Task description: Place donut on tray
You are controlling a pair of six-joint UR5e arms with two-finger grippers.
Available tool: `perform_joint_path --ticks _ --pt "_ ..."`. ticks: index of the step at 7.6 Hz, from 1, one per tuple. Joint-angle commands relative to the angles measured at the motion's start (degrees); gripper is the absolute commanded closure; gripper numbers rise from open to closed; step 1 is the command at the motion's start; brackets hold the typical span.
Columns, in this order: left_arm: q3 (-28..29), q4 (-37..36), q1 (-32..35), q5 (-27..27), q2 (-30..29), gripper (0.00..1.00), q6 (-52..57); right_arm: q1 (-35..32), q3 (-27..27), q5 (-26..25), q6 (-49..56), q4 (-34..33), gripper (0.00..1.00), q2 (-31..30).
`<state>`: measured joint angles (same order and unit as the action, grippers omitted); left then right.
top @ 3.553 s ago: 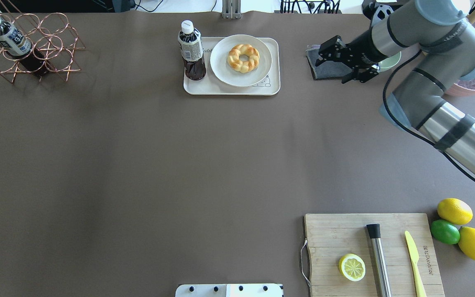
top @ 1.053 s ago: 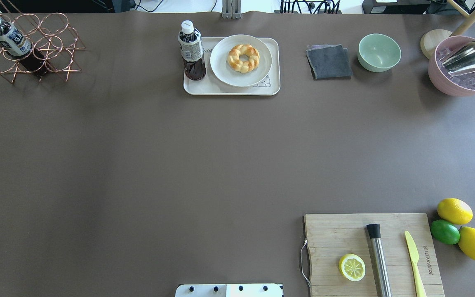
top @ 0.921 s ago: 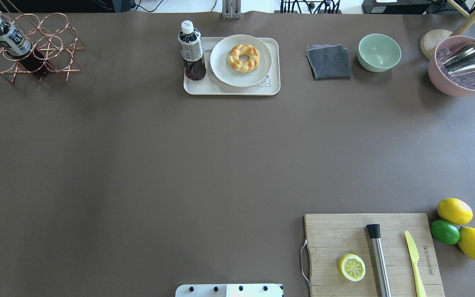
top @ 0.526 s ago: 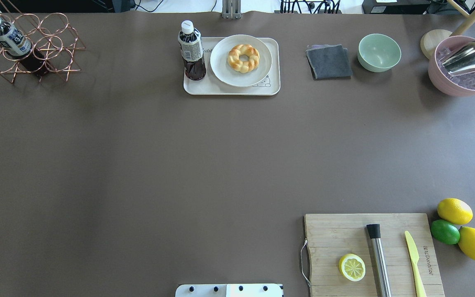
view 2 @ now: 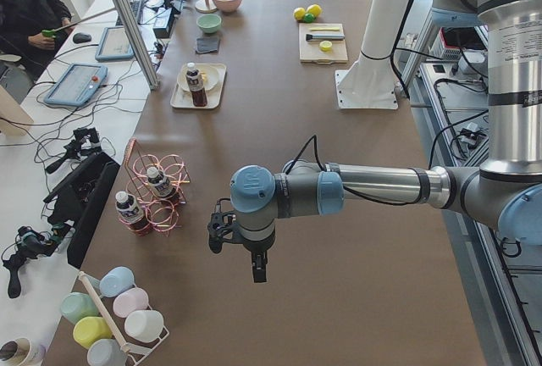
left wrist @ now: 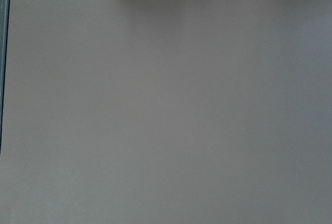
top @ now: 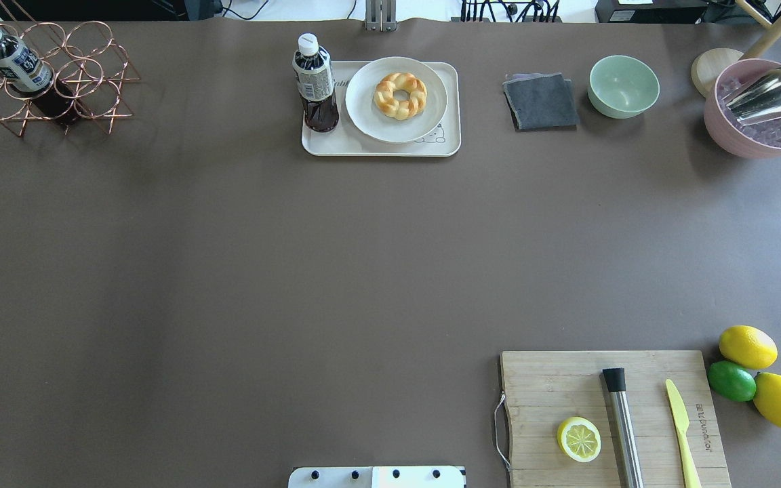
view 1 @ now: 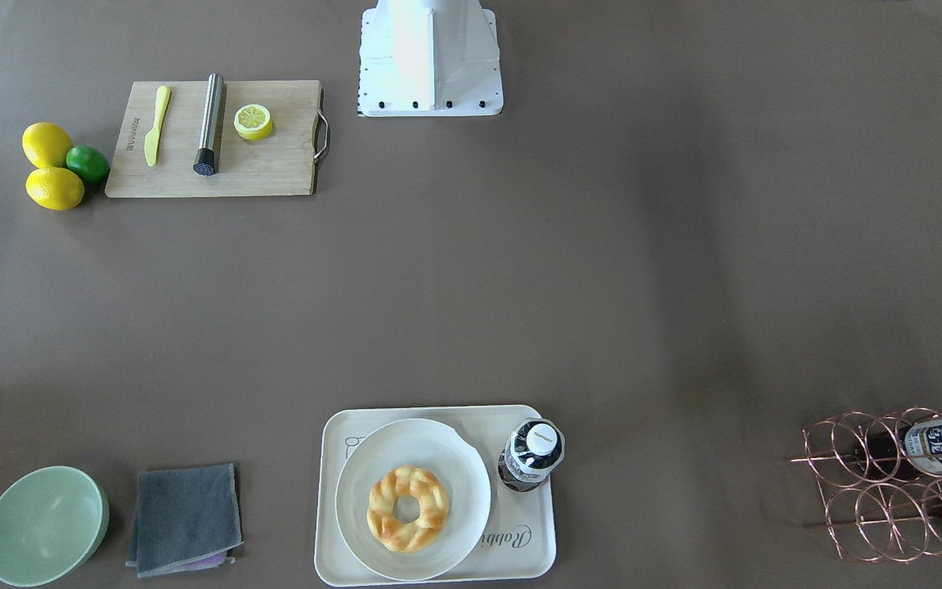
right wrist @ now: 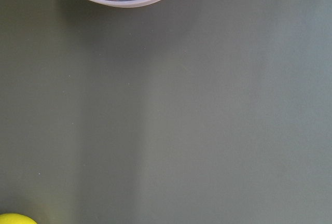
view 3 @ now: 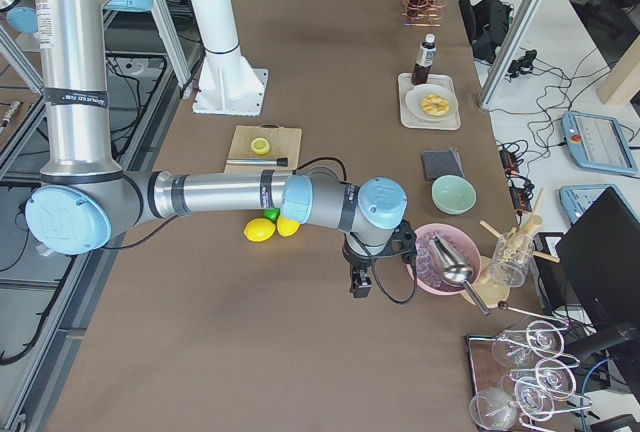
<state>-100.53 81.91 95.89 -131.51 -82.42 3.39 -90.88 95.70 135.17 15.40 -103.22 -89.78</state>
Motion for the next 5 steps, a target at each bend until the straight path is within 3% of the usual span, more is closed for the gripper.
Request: perform_joint_path --ticks 1,5 --pt "0.1 0.0 0.0 -0.1 0.2 0.02 0.0 0.0 0.3 0.0 0.0 0.0 0.00 0.2" --pt "0.2 0.0 -0.1 0.2 0.2 0.02 0.0 0.0 0.3 0.6 0.0 0.0 0.00 0.2"
